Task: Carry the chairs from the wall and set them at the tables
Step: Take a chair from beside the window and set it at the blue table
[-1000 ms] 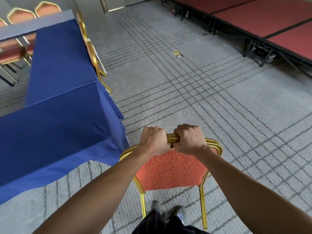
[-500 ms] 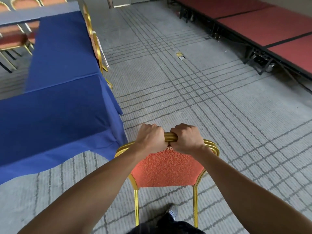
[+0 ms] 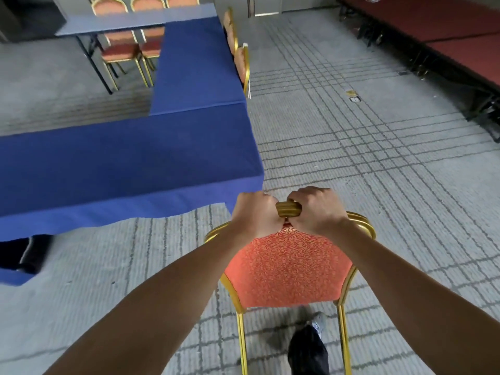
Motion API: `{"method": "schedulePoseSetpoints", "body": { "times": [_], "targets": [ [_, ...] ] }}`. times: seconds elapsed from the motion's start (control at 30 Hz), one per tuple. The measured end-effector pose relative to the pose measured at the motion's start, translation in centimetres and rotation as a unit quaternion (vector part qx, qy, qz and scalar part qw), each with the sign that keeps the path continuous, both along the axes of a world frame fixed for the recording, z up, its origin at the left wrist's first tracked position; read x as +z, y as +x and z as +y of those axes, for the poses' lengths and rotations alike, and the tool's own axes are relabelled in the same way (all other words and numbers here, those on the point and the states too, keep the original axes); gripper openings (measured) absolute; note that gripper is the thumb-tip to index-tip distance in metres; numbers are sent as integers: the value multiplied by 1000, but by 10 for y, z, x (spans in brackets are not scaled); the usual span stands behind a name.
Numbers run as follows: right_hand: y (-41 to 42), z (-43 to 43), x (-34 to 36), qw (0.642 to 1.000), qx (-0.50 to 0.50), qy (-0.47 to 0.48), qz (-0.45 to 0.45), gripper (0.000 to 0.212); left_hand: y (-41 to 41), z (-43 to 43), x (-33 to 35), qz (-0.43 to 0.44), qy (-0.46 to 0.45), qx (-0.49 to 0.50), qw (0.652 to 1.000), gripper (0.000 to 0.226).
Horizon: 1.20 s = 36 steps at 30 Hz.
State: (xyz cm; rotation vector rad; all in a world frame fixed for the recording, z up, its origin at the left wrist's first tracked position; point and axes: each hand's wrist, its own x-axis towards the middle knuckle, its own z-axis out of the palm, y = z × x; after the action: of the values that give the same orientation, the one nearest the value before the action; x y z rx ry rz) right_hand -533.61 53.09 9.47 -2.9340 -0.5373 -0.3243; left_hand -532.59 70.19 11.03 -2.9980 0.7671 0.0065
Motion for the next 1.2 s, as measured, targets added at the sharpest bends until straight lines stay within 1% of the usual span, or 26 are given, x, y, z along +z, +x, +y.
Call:
{"method": "schedulePoseSetpoints", "body": {
  "times": [0.17,0.3,0.4,0.5,0.63,0.73,0.93,1.07,1.2],
  "targets": [
    [-8,75,4,999,-2,19,51,20,-9,74,5,-6,11,30,999,22],
    [1,122,-3,996,-12,40,80,30,-2,119,8,21,33,49,998,19],
    [13,156,-5,996,22,27,80,32,0,150,8,34,56,78,995,20],
    [33,199,-1,994,73,35,70,31,5,189,7,37,73,122,989,19],
    [59,246,-5,987,116,13,107,31,19,237,3,50,67,153,985,19],
    [92,276,-10,987,124,6,101,30,49,266,-2,49,55,164,984,19],
    [165,328,-23,990,123,26,58,32,126,322,-16,44,29,156,986,21],
    [211,350,-28,995,92,29,40,39,179,345,-21,26,-1,138,990,16],
    [240,367,-29,994,87,70,11,37,212,365,-28,-3,-30,120,992,17]
  ]
}}
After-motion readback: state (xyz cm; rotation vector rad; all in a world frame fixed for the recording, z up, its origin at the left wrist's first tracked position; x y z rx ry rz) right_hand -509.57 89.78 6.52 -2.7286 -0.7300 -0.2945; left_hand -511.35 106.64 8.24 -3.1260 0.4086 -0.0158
